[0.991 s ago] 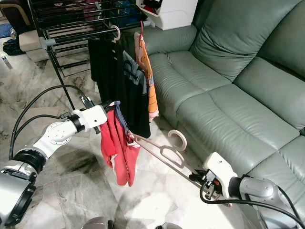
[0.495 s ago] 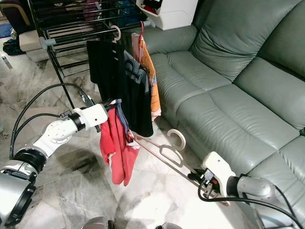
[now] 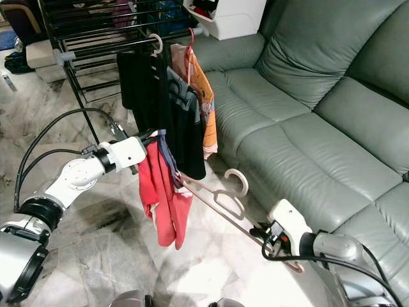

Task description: Hang hanger

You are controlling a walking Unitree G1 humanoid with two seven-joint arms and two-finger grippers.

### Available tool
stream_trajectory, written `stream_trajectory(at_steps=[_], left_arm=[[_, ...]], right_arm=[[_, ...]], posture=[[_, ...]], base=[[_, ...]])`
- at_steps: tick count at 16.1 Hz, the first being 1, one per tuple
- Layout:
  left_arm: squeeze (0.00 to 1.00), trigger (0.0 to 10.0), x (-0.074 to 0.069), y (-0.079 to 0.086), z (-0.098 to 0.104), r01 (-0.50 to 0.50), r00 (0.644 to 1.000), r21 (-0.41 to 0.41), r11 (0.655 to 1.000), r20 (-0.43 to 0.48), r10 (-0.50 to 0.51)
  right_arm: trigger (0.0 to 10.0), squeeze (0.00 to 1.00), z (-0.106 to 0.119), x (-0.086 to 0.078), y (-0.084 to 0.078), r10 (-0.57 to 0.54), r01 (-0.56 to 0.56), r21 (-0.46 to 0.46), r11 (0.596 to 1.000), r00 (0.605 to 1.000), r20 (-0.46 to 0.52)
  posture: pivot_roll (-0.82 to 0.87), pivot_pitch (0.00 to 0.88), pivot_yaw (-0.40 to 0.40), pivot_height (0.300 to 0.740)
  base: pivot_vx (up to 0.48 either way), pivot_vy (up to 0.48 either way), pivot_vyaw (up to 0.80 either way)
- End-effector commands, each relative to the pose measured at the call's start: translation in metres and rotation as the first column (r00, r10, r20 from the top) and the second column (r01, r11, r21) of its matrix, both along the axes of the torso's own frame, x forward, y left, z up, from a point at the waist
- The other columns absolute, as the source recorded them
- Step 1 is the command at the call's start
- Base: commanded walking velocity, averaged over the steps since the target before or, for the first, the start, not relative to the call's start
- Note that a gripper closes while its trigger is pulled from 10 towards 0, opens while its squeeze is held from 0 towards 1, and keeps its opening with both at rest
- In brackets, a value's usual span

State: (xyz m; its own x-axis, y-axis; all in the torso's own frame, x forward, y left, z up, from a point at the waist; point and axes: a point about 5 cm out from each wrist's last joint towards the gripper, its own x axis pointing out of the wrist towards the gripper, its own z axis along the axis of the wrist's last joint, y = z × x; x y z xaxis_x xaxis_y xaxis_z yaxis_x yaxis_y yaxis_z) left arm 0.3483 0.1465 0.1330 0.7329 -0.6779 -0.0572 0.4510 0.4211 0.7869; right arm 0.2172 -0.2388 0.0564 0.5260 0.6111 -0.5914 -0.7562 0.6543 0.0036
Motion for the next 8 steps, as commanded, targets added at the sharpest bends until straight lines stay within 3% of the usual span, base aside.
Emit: stream_trajectory(at_steps=[1, 5, 8], left_arm=[[0.00, 10.0, 0.000, -0.012, 0.015, 0.064, 0.996, -0.034, 0.997, 0.060, -0.062], [0.00, 10.0, -0.012, -0.040, 0.019, 0.219, 0.973, -0.056, 0.974, 0.087, -0.213], [0.00, 10.0, -0.033, -0.062, 0.019, 0.364, 0.928, -0.057, 0.930, 0.105, -0.357]], right_arm=[[10.0, 0.00, -0.001, 0.005, 0.000, -0.013, 0.013, 0.012, 1.000, 1.000, 0.008], [10.0, 0.00, -0.007, 0.020, 0.002, -0.075, 0.075, 0.018, 0.997, 0.997, 0.027], [10.0, 0.00, -0.008, 0.035, 0.000, -0.179, 0.177, 0.042, 0.983, 0.982, 0.059]], posture=[[-0.12, 0.000, -0.008, 0.740], [-0.12, 0.000, -0.009, 0.740], [-0.10, 0.000, -0.012, 0.740]], base=[[0.000, 0.000, 0.00], [0.000, 0.000, 0.00], [0.000, 0.000, 0.00]])
